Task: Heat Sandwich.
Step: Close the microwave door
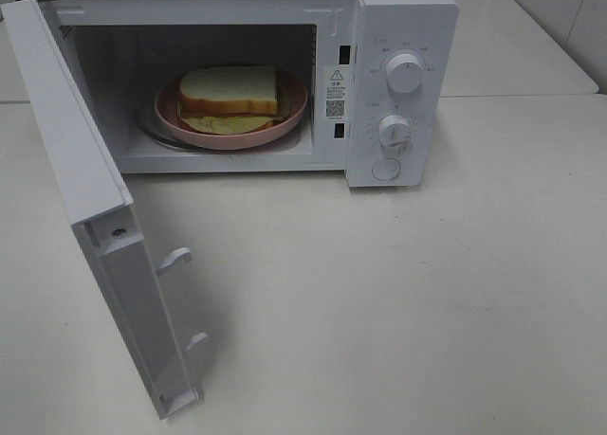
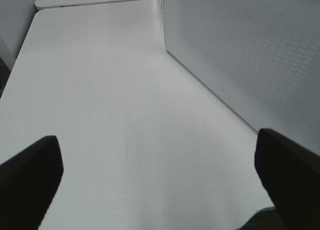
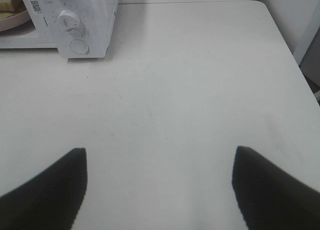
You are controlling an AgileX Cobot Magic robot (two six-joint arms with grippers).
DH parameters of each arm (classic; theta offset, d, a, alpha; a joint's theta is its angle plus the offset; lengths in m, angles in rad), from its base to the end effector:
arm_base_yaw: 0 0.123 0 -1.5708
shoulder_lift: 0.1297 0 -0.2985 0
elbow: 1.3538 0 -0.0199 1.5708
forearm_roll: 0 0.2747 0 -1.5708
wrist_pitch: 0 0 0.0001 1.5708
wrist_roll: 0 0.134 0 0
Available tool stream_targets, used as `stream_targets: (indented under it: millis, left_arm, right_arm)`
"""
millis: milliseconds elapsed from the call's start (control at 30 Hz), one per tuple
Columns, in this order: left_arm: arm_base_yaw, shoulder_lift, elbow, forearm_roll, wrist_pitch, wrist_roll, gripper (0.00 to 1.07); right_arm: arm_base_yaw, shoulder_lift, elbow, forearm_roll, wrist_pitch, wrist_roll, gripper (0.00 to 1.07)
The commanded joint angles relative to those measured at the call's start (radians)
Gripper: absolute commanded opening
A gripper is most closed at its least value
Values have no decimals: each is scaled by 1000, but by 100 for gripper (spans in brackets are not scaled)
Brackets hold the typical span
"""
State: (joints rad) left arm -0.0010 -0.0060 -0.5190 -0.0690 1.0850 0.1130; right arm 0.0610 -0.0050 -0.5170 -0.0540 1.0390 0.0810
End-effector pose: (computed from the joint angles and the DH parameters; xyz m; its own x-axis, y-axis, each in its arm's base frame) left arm 0.0362 -0.0082 0.2731 -0.4485 0.0810 -0.8901 0.0918 0.9948 0.0442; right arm 0.0397 -0.0038 0.2779 -0.4157 0.0282 -0.9091 0.0036 0.9996 0.0294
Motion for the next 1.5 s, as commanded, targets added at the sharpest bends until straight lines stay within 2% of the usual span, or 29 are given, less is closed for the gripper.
stream_targets:
  millis: [33,1500]
  left_arm:
    - [2,-13,0,2,-14,0,100]
    - [2,-3,0,2,-14,0,100]
  right_arm:
    - [-6,-27,15,3,-33,-16,76]
    - [-3,-27,20,35,-43,-44,76]
